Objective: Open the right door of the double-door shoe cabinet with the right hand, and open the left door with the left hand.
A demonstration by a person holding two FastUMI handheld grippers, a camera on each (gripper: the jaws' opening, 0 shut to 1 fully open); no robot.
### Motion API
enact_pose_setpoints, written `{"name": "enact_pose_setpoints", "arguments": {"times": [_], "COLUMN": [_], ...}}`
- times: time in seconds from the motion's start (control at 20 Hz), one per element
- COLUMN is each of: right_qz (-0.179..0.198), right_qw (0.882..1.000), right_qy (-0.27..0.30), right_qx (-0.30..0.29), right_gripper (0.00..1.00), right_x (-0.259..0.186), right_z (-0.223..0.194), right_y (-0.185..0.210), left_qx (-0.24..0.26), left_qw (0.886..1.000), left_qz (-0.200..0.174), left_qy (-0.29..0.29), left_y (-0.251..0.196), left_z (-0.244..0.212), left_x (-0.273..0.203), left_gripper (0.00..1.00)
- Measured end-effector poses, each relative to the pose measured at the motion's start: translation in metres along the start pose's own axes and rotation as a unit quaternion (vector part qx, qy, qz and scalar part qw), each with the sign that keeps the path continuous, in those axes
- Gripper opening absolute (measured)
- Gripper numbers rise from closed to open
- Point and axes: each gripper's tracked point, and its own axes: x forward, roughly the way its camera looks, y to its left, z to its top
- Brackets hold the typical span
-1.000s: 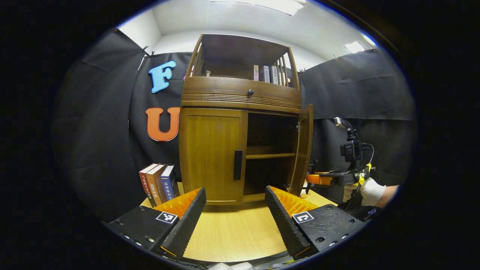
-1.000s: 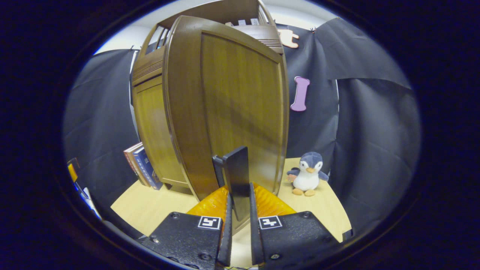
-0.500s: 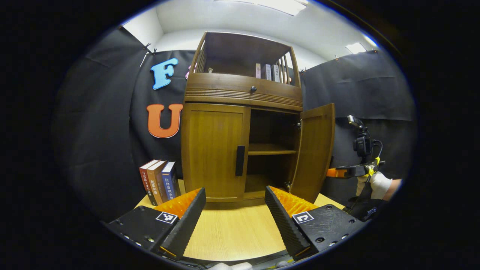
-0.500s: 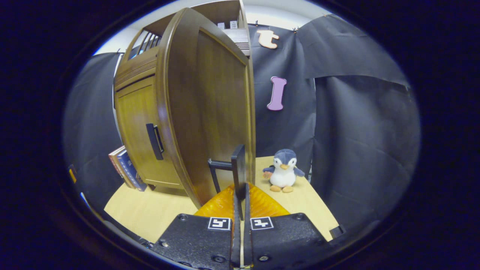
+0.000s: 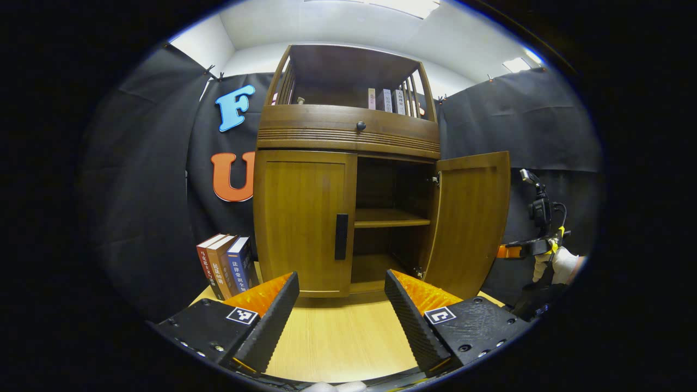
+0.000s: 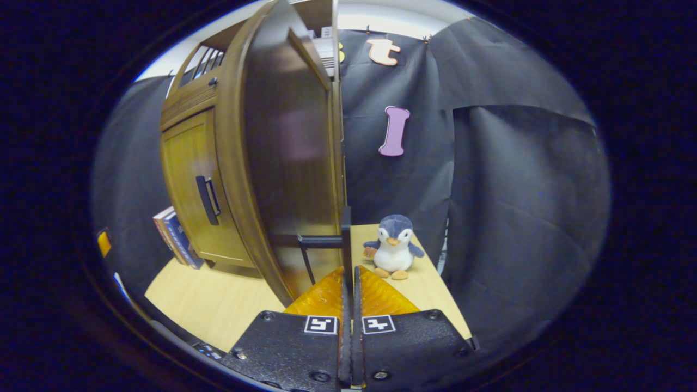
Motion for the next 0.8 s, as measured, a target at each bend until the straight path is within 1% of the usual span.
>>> {"name": "enact_pose_setpoints", "arguments": {"times": [0.25,0.35,0.45,0.6,0.65,0.7,0.75,0.8], "right_qz": [0.058,0.091,0.122,0.116,0.109,0.099,0.093,0.080], "right_qw": [0.998,0.996,0.992,0.992,0.993,0.994,0.995,0.996], "right_qy": [0.006,0.015,0.022,0.011,0.009,0.006,0.002,-0.002], "right_qx": [-0.016,-0.008,-0.011,-0.039,-0.042,-0.042,-0.039,-0.035], "right_gripper": [0.04,0.04,0.07,0.09,0.16,0.30,0.39,0.48], "right_x": [-0.002,-0.006,-0.011,-0.016,-0.017,-0.020,-0.023,-0.027], "right_z": [0.000,-0.001,-0.003,-0.002,-0.003,-0.001,0.001,0.005], "right_y": [-0.004,0.002,0.009,-0.004,-0.008,-0.013,-0.014,-0.018], "left_qx": [-0.003,-0.001,-0.006,-0.010,-0.010,-0.010,-0.013,-0.015], "left_qw": [1.000,1.000,1.000,1.000,1.000,1.000,1.000,1.000], "left_qz": [0.019,0.025,0.026,0.027,0.027,0.026,0.024,0.021], "left_qy": [-0.005,-0.004,-0.001,-0.004,-0.004,-0.005,-0.006,-0.005], "left_y": [-0.014,-0.015,-0.018,-0.019,-0.018,-0.017,-0.017,-0.016], "left_z": [0.011,0.014,0.016,0.021,0.024,0.025,0.026,0.027], "left_x": [0.014,0.018,0.023,0.029,0.029,0.030,0.031,0.032], "left_gripper": [0.95,0.95,0.95,0.95,0.95,0.95,0.95,1.00]}}
